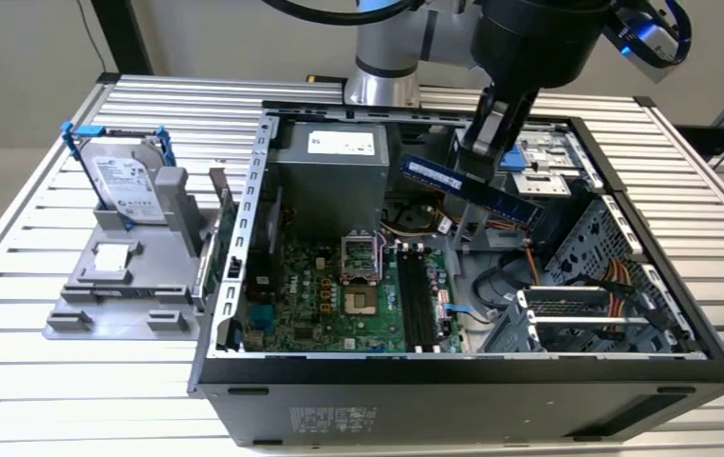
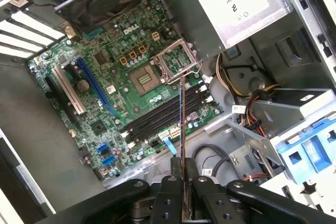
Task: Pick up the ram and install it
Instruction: 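Insert the ram into the slot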
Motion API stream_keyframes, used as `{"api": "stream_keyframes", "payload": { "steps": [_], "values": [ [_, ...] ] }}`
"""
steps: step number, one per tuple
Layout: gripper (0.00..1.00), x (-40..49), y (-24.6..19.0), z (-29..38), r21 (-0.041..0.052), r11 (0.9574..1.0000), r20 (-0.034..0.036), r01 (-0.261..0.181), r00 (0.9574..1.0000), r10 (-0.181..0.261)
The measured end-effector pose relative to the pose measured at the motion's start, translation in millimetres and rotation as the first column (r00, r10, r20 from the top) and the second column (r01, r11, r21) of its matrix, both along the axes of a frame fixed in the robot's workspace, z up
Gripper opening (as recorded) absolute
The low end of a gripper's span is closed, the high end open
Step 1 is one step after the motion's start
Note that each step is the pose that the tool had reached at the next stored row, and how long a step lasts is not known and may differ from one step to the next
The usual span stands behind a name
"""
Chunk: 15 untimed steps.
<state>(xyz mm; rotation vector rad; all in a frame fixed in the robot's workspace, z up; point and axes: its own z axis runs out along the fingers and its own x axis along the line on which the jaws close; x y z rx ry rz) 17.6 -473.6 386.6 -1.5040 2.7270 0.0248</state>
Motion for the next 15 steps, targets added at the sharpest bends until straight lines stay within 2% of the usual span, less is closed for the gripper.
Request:
{"api": "stream_keyframes", "payload": {
  "steps": [15],
  "values": [
    [0.0,0.0,0.0,0.0,0.0,0.9989,0.0,0.047,0.9989,-0.047]
  ]
}}
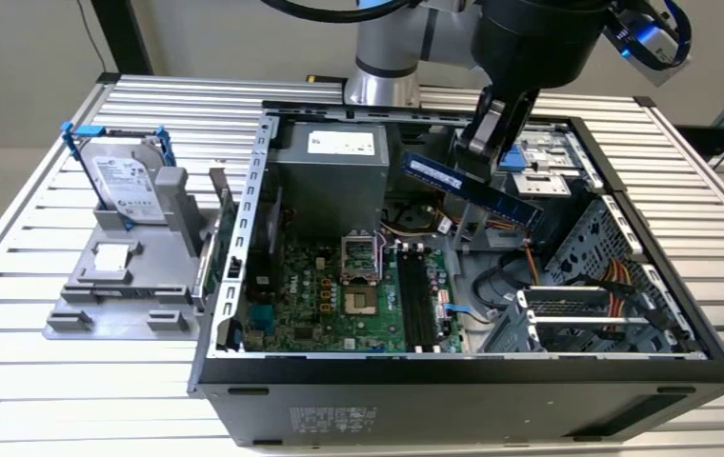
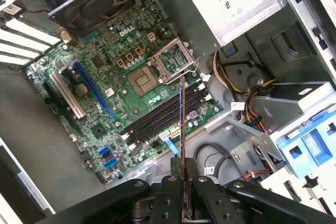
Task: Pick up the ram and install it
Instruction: 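Insert the ram into the slot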
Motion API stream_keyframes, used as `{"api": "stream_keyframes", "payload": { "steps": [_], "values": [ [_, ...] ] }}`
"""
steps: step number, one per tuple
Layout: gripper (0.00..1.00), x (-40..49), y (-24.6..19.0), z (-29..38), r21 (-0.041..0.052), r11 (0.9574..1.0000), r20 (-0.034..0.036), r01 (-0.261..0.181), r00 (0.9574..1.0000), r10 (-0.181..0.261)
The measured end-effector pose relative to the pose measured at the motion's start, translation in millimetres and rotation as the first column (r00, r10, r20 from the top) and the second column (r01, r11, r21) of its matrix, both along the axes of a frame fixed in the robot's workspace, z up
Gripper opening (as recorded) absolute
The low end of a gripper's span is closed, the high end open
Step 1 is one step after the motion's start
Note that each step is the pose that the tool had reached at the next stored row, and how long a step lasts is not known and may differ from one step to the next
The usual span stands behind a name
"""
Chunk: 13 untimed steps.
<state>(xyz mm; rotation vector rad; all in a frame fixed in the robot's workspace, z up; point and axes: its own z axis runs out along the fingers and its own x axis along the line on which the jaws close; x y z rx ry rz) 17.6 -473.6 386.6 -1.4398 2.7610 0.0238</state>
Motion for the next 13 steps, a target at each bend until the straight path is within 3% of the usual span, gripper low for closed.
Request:
{"api": "stream_keyframes", "payload": {
  "steps": [13],
  "values": [
    [0.0,0.0,0.0,0.0,0.0,0.999,0.0,0.044,0.999,-0.044]
  ]
}}
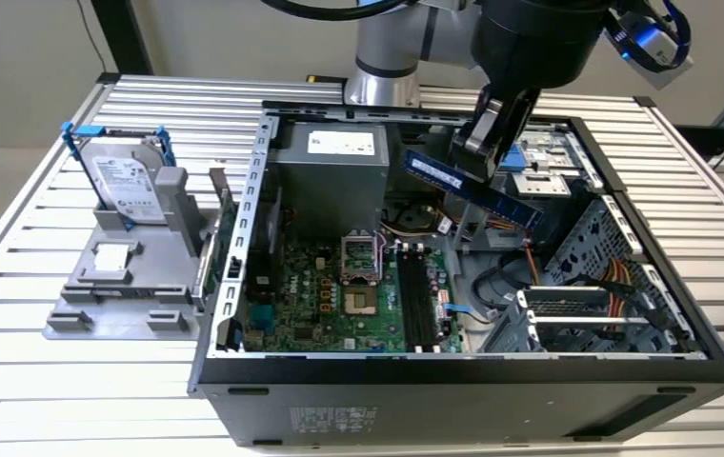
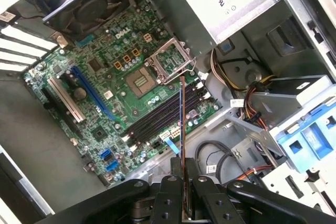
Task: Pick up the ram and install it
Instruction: 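Insert the ram into the slot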
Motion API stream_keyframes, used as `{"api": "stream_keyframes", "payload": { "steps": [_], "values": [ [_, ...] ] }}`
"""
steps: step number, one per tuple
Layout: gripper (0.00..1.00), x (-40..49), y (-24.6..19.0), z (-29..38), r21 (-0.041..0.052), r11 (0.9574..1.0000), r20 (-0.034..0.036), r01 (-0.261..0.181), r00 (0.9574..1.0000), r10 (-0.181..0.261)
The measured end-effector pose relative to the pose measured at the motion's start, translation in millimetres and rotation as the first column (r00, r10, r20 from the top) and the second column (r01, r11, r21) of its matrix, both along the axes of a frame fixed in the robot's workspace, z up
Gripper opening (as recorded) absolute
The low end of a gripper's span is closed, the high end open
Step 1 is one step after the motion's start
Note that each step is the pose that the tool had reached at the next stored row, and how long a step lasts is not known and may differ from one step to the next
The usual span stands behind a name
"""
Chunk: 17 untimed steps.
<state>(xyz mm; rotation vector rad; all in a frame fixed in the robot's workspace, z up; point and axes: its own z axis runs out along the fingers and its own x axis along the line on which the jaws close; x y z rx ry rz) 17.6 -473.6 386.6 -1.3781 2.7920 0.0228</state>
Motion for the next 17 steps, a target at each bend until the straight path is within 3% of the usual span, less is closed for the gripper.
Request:
{"api": "stream_keyframes", "payload": {
  "steps": [17],
  "values": [
    [0.0,0.0,0.0,0.0,-0.0005,0.9996,0.0,0.027,0.9996,-0.027]
  ]
}}
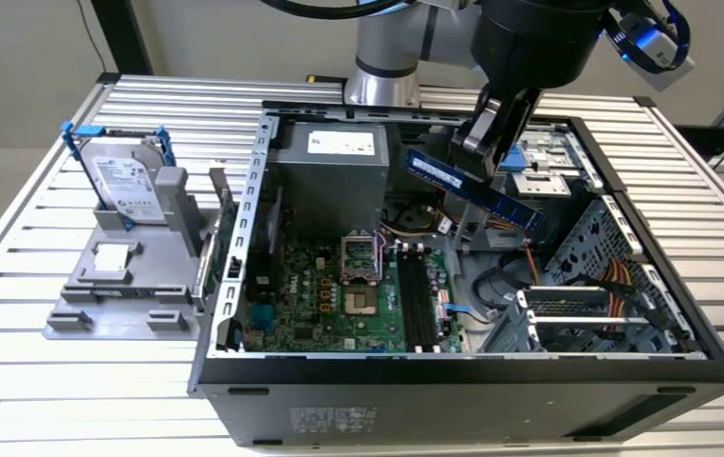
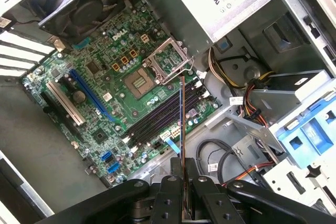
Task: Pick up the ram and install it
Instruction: 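Insert the ram into the slot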
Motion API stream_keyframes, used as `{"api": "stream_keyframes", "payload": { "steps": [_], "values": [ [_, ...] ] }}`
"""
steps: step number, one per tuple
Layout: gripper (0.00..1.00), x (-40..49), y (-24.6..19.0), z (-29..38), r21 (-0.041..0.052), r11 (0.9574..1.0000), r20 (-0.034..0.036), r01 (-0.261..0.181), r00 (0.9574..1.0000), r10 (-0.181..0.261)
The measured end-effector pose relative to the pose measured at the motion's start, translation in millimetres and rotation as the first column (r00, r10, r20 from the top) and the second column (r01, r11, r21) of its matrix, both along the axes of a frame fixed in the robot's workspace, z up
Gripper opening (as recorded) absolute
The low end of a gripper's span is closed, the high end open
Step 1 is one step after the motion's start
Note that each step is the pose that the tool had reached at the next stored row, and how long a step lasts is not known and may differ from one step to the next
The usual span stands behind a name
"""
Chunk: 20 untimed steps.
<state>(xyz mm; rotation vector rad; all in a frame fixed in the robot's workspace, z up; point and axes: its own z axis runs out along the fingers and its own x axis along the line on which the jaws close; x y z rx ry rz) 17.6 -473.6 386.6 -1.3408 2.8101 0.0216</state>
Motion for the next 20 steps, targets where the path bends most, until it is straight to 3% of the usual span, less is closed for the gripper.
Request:
{"api": "stream_keyframes", "payload": {
  "steps": [8,20],
  "values": [
    [0.0,0.0,0.0,0.0,-0.0001,1.0,0.0,0.008,1.0,-0.008],
    [0.0,0.0,0.0,0.0,-0.0001,0.9965,0.0,0.083,0.9965,-0.083]
  ]
}}
